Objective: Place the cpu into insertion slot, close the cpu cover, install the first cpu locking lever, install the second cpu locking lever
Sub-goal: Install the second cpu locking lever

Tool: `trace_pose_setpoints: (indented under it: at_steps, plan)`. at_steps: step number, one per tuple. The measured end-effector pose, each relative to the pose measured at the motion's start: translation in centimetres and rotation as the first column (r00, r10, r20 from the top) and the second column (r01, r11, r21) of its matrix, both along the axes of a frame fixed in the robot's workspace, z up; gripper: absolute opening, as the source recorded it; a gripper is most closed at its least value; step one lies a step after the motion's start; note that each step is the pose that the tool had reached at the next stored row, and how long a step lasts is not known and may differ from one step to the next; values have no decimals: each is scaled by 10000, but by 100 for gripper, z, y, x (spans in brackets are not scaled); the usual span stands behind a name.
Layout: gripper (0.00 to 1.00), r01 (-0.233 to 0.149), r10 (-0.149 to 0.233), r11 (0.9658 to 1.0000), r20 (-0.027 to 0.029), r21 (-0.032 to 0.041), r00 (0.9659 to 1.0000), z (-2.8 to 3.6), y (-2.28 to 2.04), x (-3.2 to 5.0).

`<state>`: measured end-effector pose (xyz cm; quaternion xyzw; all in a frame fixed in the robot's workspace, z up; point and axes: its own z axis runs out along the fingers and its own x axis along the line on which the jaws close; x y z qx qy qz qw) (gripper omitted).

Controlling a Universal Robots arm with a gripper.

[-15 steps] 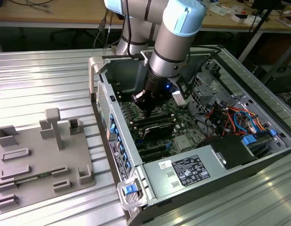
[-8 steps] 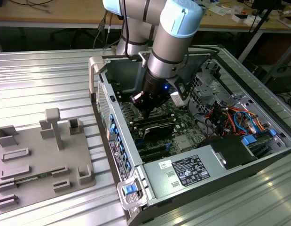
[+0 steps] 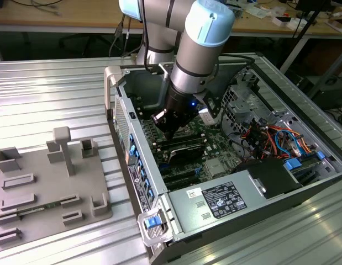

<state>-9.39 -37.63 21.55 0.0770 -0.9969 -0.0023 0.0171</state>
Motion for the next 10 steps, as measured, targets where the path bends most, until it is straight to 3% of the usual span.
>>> trace_pose_setpoints:
  at_steps: [8,10]
  plan:
    - [11,0,0,10000,0,65,10000,-15,1,-12]
    - [11,1,-1,9999,0,145,10000,-23,1,-14]
